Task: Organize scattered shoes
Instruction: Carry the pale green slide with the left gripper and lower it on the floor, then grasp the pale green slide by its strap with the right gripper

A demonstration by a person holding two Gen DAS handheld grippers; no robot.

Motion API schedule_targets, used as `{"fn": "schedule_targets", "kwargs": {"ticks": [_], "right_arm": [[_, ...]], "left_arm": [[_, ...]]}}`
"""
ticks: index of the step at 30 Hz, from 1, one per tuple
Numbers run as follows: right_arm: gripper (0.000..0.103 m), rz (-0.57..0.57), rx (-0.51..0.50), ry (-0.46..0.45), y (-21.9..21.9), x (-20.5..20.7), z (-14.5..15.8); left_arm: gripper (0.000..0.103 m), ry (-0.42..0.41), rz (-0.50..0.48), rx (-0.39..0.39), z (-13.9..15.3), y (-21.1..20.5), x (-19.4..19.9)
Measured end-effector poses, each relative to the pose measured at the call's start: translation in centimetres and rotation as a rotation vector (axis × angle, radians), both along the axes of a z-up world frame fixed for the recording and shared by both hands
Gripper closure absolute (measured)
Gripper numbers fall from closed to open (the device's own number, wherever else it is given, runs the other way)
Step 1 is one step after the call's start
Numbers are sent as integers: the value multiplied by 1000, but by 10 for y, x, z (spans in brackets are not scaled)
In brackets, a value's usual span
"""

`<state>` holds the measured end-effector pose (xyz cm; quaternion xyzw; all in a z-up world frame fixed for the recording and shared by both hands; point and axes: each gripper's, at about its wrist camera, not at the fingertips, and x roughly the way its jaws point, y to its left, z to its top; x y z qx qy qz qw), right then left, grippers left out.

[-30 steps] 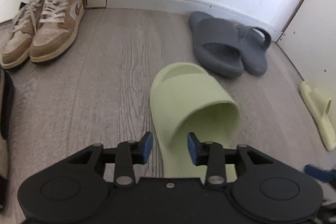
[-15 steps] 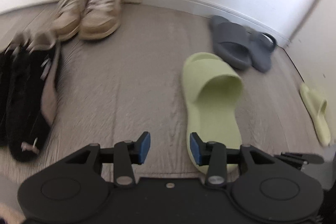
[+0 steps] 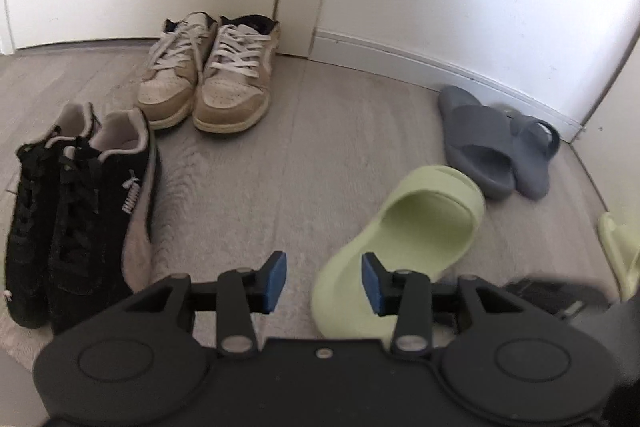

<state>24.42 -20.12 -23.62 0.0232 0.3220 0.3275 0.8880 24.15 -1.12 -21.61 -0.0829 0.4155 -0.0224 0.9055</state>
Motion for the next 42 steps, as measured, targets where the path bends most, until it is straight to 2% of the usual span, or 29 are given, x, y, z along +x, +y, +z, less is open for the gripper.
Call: {"fn": "schedule_targets", "kwargs": {"ticks": [2, 4, 7, 11, 13, 21, 25, 30, 31, 35, 38, 42], "right_arm": [[53, 12, 1, -38, -7, 12, 5], [35, 0, -33, -64, -24, 33, 7], [22, 66, -90, -79, -40, 67, 4], [21, 174, -166, -68, -45, 98, 2], [21, 195, -164, -61, -46, 104, 2], [21, 204, -115, 31, -43, 128, -15], [25, 184, -93, 67, -42, 126, -21], [26, 12, -36, 145, -50, 109, -25], [26, -52, -21, 178, -53, 101, -25], [26, -217, -39, 256, -54, 62, -21], [24, -234, -49, 314, -51, 36, -18], [24, -129, -49, 351, -55, 9, -13]], "left_arm": [[61, 8, 0, 4, -4, 0, 2], [61, 22, -8, -3, -8, -1, 5], [61, 33, -34, -5, -11, -8, 8], [61, 35, -63, -5, -12, -16, 7], [61, 38, -71, -12, -13, -19, 6], [61, 54, -101, -4, -19, -25, 8], [61, 61, -97, -7, -21, -24, 10], [61, 60, -85, -22, -20, -20, 11], [61, 59, -82, -25, -20, -19, 11], [61, 54, -76, -42, -19, -17, 9], [60, 46, -81, -42, -17, -17, 7], [60, 35, -91, -38, -14, -18, 5]]}}
